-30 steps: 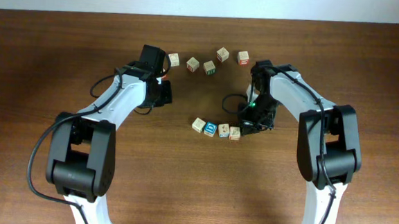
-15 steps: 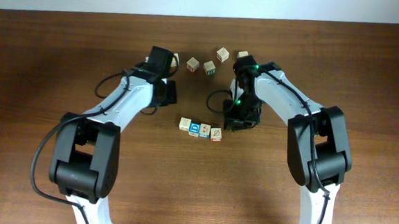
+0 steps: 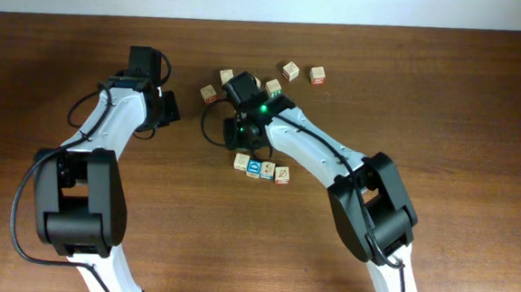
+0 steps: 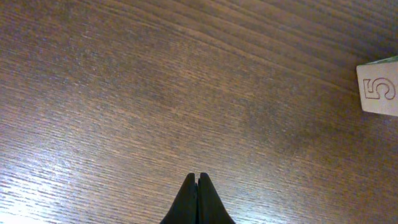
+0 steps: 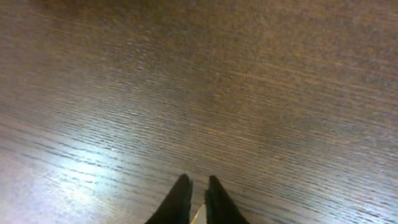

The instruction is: Rotate 4 blocks

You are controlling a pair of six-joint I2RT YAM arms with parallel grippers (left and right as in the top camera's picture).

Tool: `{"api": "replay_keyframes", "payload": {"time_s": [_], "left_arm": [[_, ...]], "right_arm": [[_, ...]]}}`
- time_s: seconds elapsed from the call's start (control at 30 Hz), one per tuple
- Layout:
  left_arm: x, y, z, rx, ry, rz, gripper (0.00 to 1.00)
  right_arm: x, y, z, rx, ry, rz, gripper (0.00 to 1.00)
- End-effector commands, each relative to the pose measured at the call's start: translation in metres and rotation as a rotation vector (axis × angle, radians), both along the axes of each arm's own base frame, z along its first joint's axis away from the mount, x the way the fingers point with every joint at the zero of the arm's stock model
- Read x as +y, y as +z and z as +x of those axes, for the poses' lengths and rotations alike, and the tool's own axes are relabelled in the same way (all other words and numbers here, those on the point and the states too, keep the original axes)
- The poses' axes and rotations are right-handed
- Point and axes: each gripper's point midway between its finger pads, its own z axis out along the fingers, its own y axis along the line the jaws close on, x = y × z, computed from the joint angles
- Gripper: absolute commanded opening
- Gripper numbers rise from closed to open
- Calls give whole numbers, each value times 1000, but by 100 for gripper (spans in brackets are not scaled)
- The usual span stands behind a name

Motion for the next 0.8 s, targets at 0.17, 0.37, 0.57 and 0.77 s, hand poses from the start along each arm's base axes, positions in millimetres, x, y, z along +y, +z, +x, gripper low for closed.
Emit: {"api": "replay_keyframes", "payload": {"time_s": [0.17,0.37,0.57,0.77], "left_arm": [[1,15,6,-35,-13,12,0],[1,15,6,-35,-13,12,0],[1,15,6,-35,-13,12,0],[1,15,5,-31,-13,12,0]], "right_arm": [[0,-12,-17,86,16,-14,6],[-2,-14,-28,136,25,-16,5],[-36,46,21,60,-54,20,12],[-139,22,-65,520,-182,-229,10]]}}
